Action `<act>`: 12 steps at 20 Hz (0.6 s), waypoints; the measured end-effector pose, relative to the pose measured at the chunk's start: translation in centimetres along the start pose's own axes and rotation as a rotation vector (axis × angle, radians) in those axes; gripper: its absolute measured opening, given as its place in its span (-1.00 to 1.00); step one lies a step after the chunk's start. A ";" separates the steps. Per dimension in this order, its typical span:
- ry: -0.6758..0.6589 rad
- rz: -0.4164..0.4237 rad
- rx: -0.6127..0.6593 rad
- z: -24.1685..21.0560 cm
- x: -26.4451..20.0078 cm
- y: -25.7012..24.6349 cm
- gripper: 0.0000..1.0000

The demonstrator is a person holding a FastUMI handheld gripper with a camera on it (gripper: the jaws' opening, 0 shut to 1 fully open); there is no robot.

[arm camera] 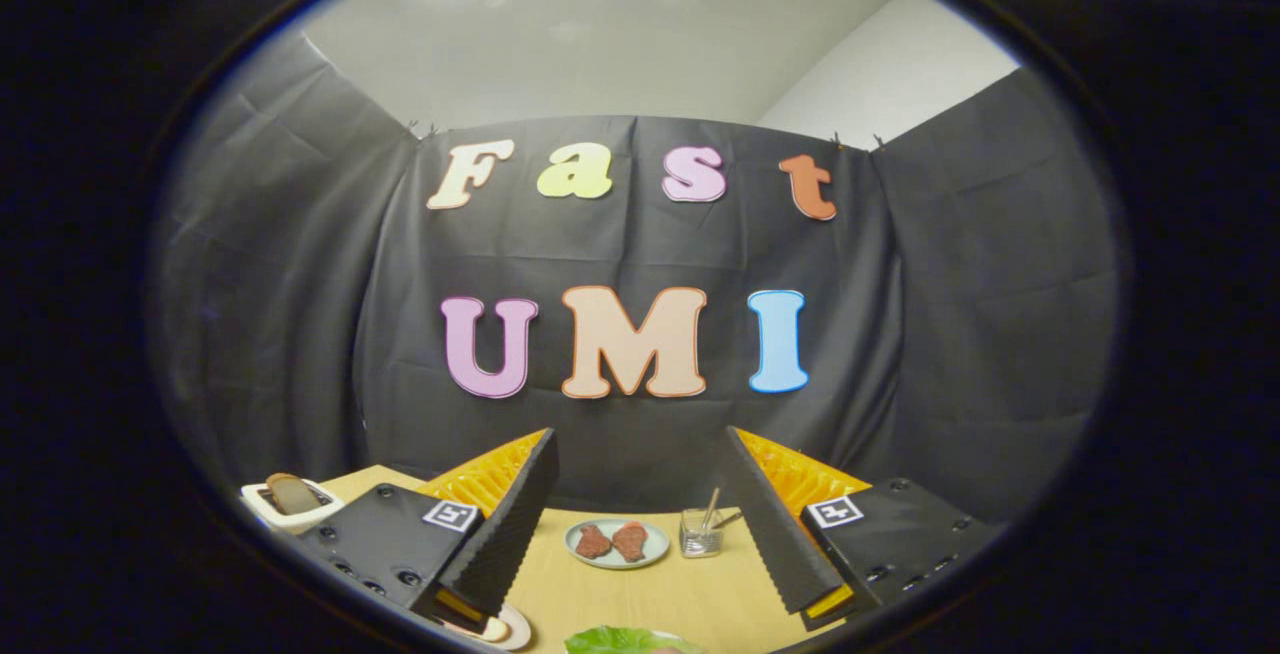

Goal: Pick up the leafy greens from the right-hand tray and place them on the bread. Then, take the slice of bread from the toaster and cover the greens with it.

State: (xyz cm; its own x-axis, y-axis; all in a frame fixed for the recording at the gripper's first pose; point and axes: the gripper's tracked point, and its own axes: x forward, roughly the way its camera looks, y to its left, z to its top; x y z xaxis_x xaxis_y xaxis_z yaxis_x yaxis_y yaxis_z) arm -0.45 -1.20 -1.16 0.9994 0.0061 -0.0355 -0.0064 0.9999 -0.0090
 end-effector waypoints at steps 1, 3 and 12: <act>0.005 0.009 -0.005 -0.2 0.0 0.1 1.00; 0.024 0.045 -0.018 -0.8 -0.1 0.5 1.00; 0.152 0.264 -0.094 -5.8 0.4 0.9 1.00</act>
State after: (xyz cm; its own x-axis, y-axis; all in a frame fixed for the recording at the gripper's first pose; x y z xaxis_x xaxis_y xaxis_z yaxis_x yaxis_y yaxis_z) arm -0.27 -0.38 -7.00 0.9460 0.2567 -0.1978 -0.2752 0.9587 -0.0719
